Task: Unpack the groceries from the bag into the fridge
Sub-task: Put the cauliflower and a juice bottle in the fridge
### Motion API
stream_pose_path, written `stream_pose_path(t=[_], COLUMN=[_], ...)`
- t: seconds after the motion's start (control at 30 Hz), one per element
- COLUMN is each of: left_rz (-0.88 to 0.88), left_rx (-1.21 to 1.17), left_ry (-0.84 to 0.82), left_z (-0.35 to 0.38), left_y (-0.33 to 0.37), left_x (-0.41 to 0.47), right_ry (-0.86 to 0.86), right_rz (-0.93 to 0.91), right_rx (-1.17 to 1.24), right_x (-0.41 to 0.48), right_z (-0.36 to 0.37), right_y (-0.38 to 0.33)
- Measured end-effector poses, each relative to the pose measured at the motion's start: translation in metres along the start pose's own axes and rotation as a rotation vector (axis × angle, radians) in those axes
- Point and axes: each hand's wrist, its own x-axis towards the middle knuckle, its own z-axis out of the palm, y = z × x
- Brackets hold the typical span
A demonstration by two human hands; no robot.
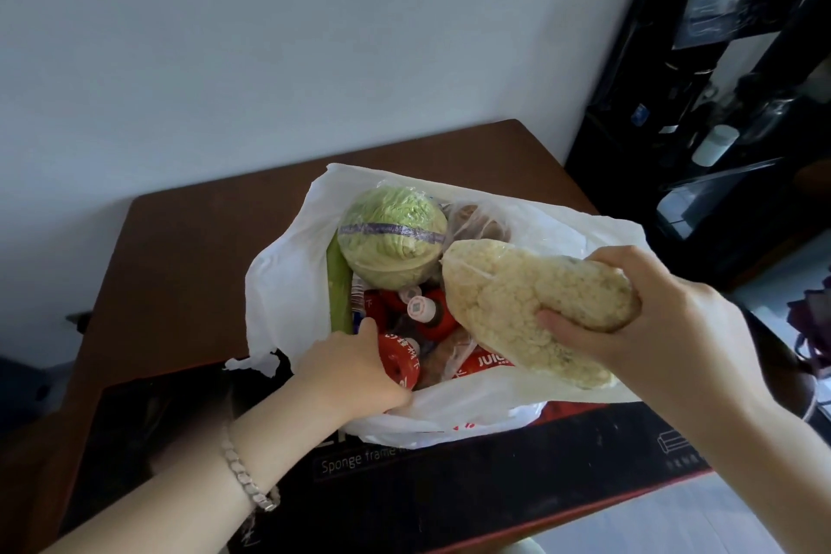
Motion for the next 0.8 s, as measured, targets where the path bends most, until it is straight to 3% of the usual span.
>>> stream_pose_path(t=[0.1,0.23,0.4,0.57,0.8], left_rz=[-0.001,0.006,0.059,0.266,0.604], left_rx=[-0.042,-0.353,-0.706,-1.098,-1.033], left_ry=[-0.029,-0.114,0.108,0.275,0.515], left_z=[0.002,-0.012,-0.039,-0.064,-0.109], left_y=[-0.002,-0.006,-0.015,-0.031,-0.047], left_x=[0.007,0.005,-0.026,-0.053,-0.061], right_ry=[-0.03,-0.088,-0.014,0.151,0.541], right_rz=[0.013,0.02,0.067,0.15,0.215], right_rx=[-0.024,-0.035,0.003,0.124,0.435], right_x=[-0.001,-0.001,0.002,0.002,-0.005], right_z=[0.001,-0.003,-0.002,-0.001,-0.016], right_y=[0.0,-0.004,-0.014,-0.035,-0.083])
